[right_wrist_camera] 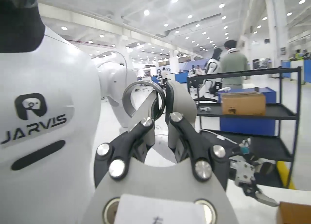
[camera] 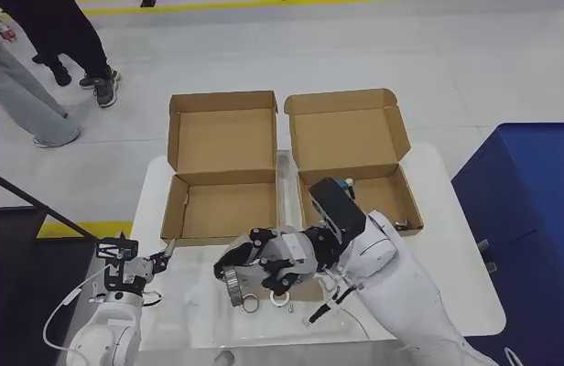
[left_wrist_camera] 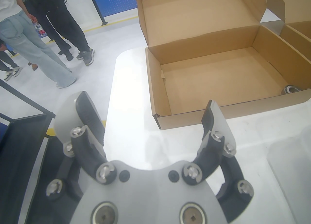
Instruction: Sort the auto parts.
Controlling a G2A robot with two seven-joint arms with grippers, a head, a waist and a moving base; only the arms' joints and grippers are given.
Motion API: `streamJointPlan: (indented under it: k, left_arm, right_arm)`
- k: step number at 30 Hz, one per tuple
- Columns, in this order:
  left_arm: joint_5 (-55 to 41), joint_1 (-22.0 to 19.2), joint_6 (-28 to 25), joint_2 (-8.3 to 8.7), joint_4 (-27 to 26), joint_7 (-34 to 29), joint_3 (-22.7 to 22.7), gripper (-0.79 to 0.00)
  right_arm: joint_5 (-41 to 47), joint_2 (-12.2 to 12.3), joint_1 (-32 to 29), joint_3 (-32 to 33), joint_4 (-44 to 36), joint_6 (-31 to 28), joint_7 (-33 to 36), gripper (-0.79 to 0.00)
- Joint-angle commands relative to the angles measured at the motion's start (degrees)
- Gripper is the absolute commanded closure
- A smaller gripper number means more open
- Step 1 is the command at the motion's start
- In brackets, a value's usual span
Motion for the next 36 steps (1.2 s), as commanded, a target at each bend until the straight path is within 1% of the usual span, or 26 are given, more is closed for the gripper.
streamJointPlan:
  k: [1, 3, 13, 14, 17, 19, 20, 23, 25, 28, 31, 33, 36]
  left_arm:
    - [0.0, 0.0, 0.0, 0.00, 0.0, 0.0, 0.0, -0.785]
    - [0.0, 0.0, 0.0, 0.00, 0.0, 0.0, 0.0, -0.785]
    - [0.0, 0.0, 0.0, 0.00, 0.0, 0.0, 0.0, -0.785]
    - [0.0, 0.0, 0.0, 0.00, 0.0, 0.0, 0.0, -0.785]
    - [0.0, 0.0, 0.0, 0.00, 0.0, 0.0, 0.0, -0.785]
    - [0.0, 0.0, 0.0, 0.00, 0.0, 0.0, 0.0, -0.785]
    - [0.0, 0.0, 0.0, 0.00, 0.0, 0.0, 0.0, -0.785]
    - [0.0, 0.0, 0.0, 0.00, 0.0, 0.0, 0.0, -0.785]
    - [0.0, 0.0, 0.0, 0.00, 0.0, 0.0, 0.0, -0.785]
    - [0.0, 0.0, 0.0, 0.00, 0.0, 0.0, 0.0, -0.785]
    - [0.0, 0.0, 0.0, 0.00, 0.0, 0.0, 0.0, -0.785]
    - [0.0, 0.0, 0.0, 0.00, 0.0, 0.0, 0.0, -0.785]
    - [0.0, 0.0, 0.0, 0.00, 0.0, 0.0, 0.0, -0.785]
  right_arm:
    - [-9.3, -0.4, -0.7, -0.3, -0.9, 0.0, -6.3, 0.000]
    - [-12.2, -0.7, -0.7, -1.7, -1.7, 0.0, -10.1, 0.000]
    - [-12.2, -0.7, -0.7, -1.7, -1.7, 0.0, -10.1, 0.000]
    - [-14.6, -0.6, -0.8, -0.2, -2.9, 2.2, -10.1, 0.000]
    - [-31.2, -0.4, -1.2, 5.6, -9.4, 16.2, -9.0, 0.000]
    - [-38.2, -0.4, -0.3, 6.6, -9.4, 24.6, -7.6, 0.000]
    - [-40.7, -0.5, 1.4, 6.6, -8.7, 27.1, -6.5, 0.000]
    - [-45.1, -1.1, 9.3, 4.2, 0.2, 33.7, 0.1, 0.000]
    - [-45.0, -2.1, 15.5, 0.8, 9.3, 36.8, 3.8, 0.000]
    - [-43.9, -4.1, 24.6, -4.8, 24.8, 40.0, 7.5, 0.000]
    - [-39.7, -6.6, 30.9, -10.2, 39.0, 40.1, 8.1, 0.000]
    - [-35.6, -8.6, 33.5, -13.3, 46.9, 39.0, 8.2, 0.000]
    - [-33.3, -11.6, 36.6, -18.4, 54.4, 37.6, 8.0, 0.000]
